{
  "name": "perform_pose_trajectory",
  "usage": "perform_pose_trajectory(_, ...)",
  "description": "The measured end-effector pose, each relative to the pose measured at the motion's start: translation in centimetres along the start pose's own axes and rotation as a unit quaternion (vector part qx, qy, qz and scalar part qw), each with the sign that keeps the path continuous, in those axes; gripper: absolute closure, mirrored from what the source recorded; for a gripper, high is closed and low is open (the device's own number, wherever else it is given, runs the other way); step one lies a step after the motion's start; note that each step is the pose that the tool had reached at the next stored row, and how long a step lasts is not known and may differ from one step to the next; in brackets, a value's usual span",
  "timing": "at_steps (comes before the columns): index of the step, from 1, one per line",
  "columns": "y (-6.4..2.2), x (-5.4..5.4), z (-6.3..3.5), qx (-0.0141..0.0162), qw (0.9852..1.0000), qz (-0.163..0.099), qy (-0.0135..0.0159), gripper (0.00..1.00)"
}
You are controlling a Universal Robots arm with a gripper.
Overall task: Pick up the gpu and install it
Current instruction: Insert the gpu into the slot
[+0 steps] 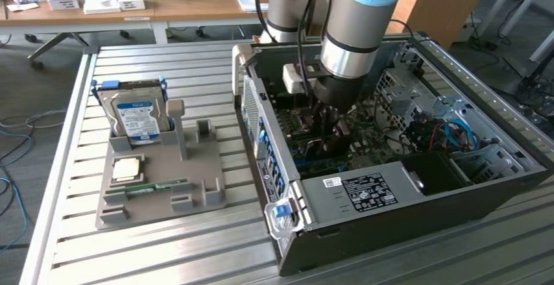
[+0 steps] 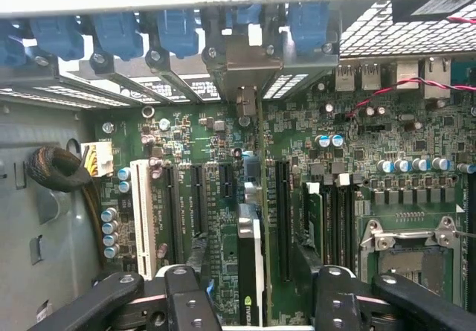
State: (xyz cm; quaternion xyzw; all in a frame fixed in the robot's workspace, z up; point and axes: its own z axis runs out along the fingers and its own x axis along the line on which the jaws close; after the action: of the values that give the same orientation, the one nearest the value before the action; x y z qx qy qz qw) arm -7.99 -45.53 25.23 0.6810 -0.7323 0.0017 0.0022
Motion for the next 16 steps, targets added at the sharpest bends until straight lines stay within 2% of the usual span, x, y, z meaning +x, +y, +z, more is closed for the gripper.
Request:
perform_pose_trajectory(5, 0.0, 0.0, -1.06, 0.0, 1.0, 0.0, 0.0, 0.43)
perform_pose_trajectory(16, 0.0, 0.0, -4.93, 0.0, 1.0, 0.0, 0.0, 0.43)
